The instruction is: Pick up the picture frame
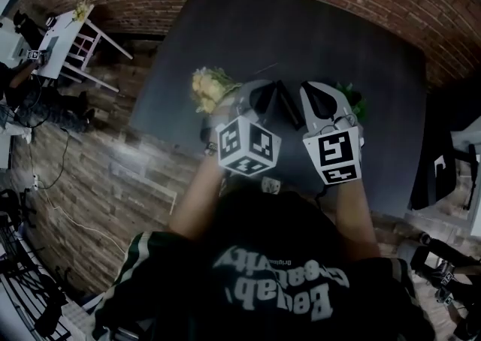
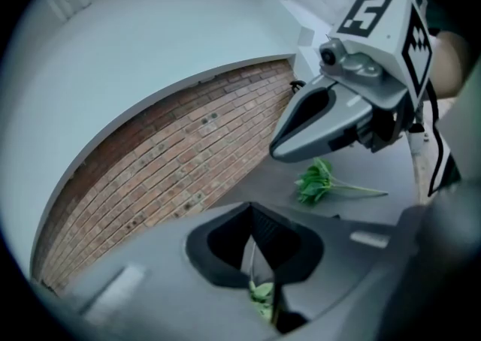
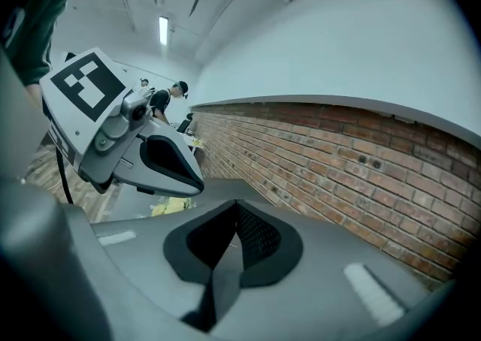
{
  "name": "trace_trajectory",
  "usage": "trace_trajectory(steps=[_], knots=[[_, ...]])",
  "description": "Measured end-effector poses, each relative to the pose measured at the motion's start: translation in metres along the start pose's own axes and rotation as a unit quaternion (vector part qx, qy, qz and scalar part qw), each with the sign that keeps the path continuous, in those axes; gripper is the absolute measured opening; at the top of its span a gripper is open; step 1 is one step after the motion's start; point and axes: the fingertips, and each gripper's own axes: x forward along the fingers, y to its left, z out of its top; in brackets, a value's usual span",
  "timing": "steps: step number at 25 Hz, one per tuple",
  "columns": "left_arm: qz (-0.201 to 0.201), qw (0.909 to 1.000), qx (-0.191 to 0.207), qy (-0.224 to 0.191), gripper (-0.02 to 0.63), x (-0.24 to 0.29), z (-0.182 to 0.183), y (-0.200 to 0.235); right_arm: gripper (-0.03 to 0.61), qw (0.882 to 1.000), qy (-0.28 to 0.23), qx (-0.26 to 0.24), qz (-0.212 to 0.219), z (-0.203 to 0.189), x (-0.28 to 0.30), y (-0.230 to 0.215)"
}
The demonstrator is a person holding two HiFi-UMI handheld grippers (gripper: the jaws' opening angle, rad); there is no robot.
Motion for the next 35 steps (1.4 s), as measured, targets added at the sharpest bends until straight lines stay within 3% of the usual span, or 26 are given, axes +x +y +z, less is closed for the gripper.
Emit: trace_trajectory(steps=[12, 35], knots=[[0.018, 0.9993, 0.006, 0.031, 0.003, 0.004, -0.007, -0.004, 0.037, 0.999, -0.003, 0.010, 0.037, -0.019, 0.006, 0.004], [-0.029, 0.9982, 0.005, 0.051, 0.003, 0.037, -0.035, -0.011, 0.143, 0.994, 0.061, 0.047, 0.074, -0.072, 0.048, 0.021]])
